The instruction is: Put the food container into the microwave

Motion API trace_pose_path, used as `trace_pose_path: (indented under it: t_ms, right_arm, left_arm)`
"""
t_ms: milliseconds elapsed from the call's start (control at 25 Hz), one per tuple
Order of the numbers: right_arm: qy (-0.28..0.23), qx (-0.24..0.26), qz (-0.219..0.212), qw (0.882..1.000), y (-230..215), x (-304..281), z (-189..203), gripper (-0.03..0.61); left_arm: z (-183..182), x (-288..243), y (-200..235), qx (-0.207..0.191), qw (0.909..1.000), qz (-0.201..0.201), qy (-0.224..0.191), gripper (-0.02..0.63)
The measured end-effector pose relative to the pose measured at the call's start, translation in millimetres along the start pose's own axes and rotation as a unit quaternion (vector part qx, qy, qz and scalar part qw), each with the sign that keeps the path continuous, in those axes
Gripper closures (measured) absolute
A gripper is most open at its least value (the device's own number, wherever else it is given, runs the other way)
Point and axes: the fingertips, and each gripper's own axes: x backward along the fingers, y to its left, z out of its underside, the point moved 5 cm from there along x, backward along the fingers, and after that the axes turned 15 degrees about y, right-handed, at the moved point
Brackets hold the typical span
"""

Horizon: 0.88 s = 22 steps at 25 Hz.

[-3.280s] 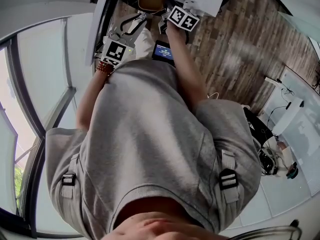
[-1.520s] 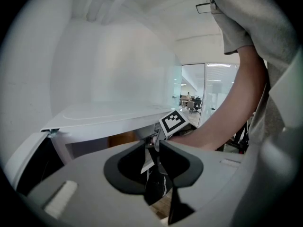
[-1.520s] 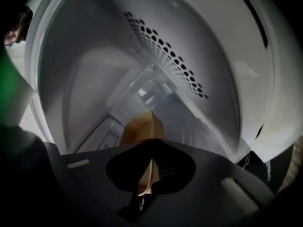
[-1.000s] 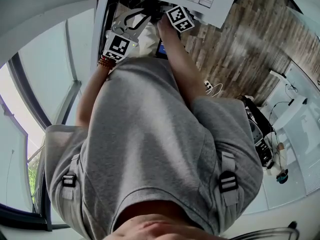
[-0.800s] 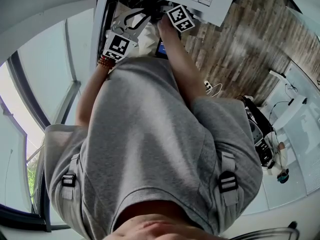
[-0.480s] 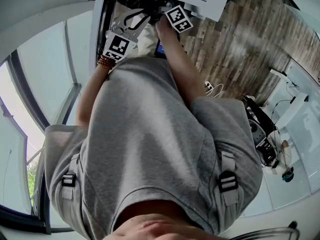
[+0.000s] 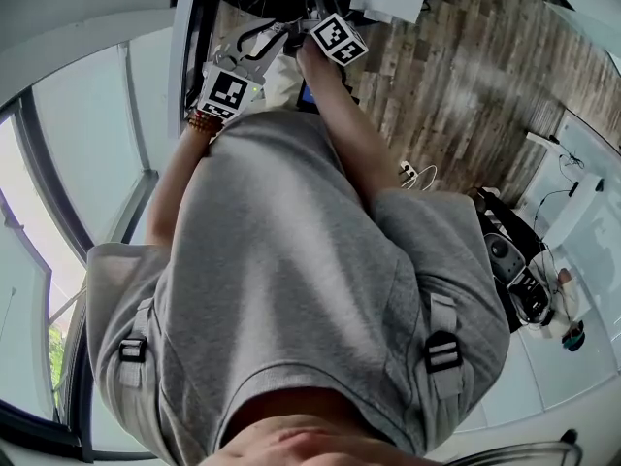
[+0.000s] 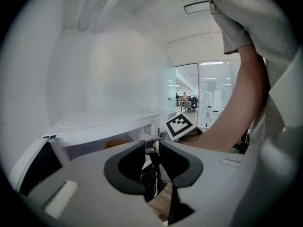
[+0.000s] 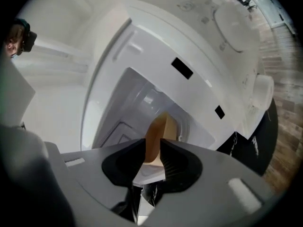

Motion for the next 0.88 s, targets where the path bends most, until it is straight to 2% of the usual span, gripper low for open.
trace_pose_path:
  t_ms: [320,520,880]
  right_arm:
    - [0.019,0.081,-0.015,0.996,14.2,24.4,-0.3,0.462]
    - [0.045,0.159,-0.035,0.986,26.1,45.3,1.9,0.453]
    - [0.049,0.226,-0.040,0.972,31.1,75.4,5.8,0.451]
  left_arm:
    - [-3.0,8.2,-19.7,-0.015,0.9997,-0.010,-0.018,0.525]
    - [-5.5,18.0,-32.8,-0.028,0.9992,-0.012,-0.027,0.525]
    - [-3.9,31.0,-43.4,-0.038,0.9979,-0.028,-0.043,0.525]
